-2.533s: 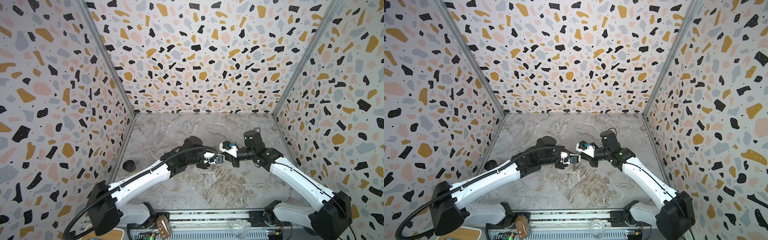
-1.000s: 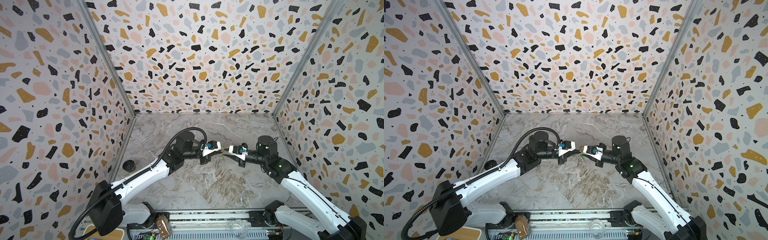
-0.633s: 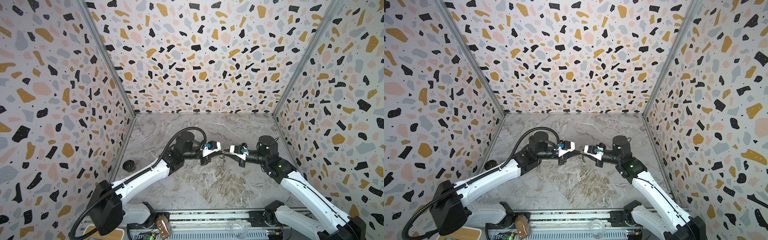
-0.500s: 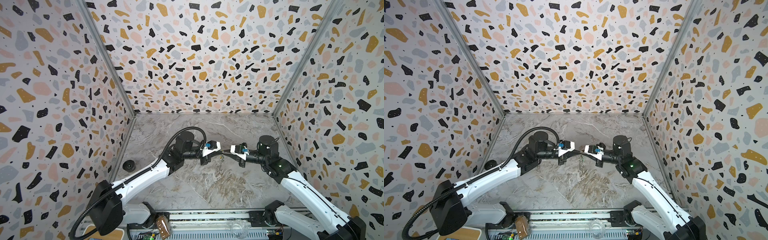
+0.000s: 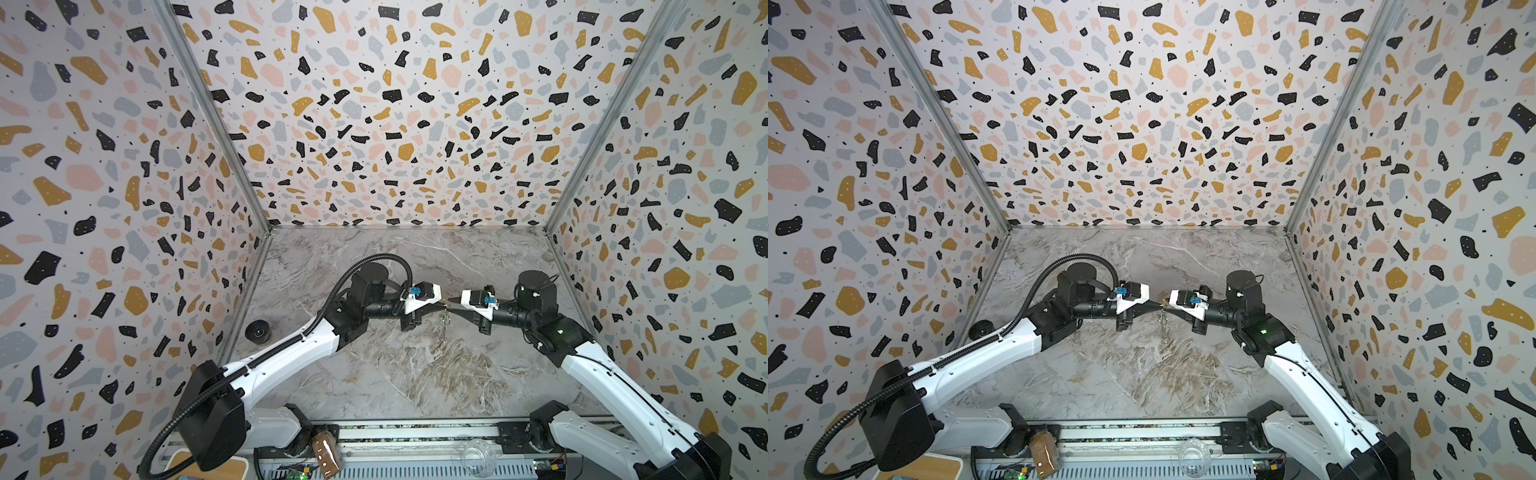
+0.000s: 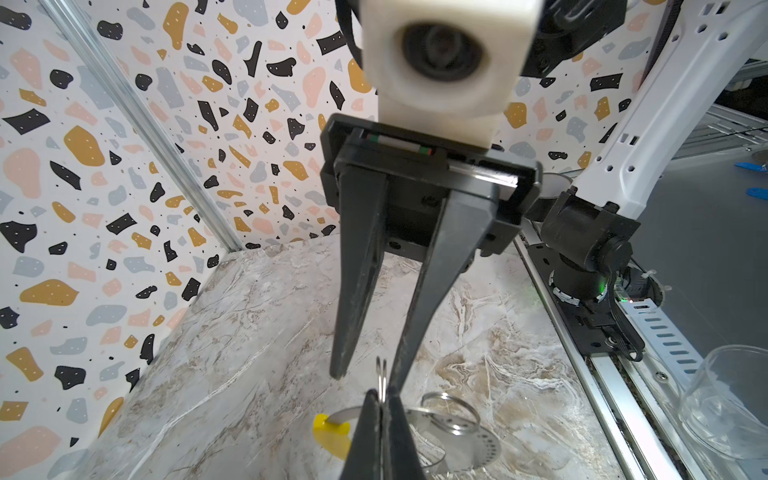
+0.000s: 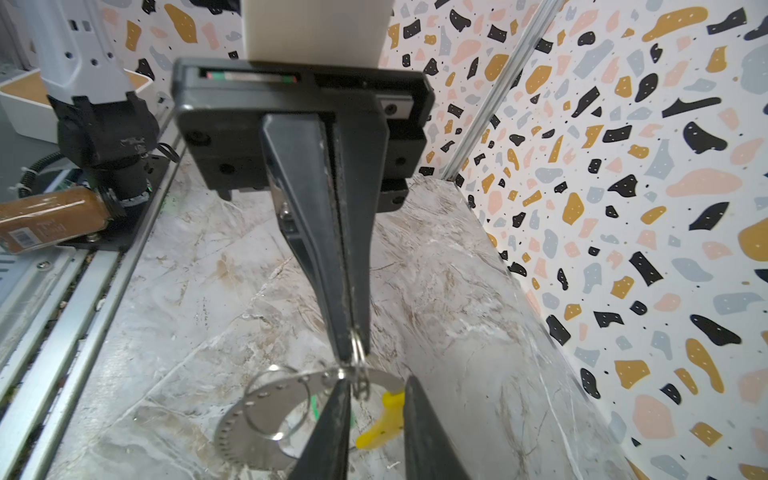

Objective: Remove the keys from the keyring

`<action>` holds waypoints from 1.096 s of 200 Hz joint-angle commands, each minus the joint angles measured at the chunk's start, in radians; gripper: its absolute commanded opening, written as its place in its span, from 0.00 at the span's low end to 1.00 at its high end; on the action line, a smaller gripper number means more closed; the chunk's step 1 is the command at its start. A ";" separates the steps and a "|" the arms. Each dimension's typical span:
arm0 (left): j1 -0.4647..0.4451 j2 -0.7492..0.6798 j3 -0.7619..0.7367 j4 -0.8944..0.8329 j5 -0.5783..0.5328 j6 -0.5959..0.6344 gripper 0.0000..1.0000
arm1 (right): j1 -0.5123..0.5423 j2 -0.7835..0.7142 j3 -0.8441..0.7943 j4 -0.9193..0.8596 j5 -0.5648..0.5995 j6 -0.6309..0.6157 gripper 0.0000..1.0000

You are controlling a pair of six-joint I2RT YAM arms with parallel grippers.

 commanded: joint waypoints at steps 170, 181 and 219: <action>0.021 0.030 0.034 0.054 0.128 0.125 0.00 | 0.051 -0.066 -0.111 0.004 -0.016 0.156 0.39; 0.021 0.039 0.045 0.044 0.129 0.125 0.00 | 0.056 -0.068 -0.118 0.016 -0.004 0.157 0.39; 0.021 0.047 0.047 0.056 0.119 0.117 0.00 | 0.062 -0.068 -0.147 0.104 0.007 0.192 0.38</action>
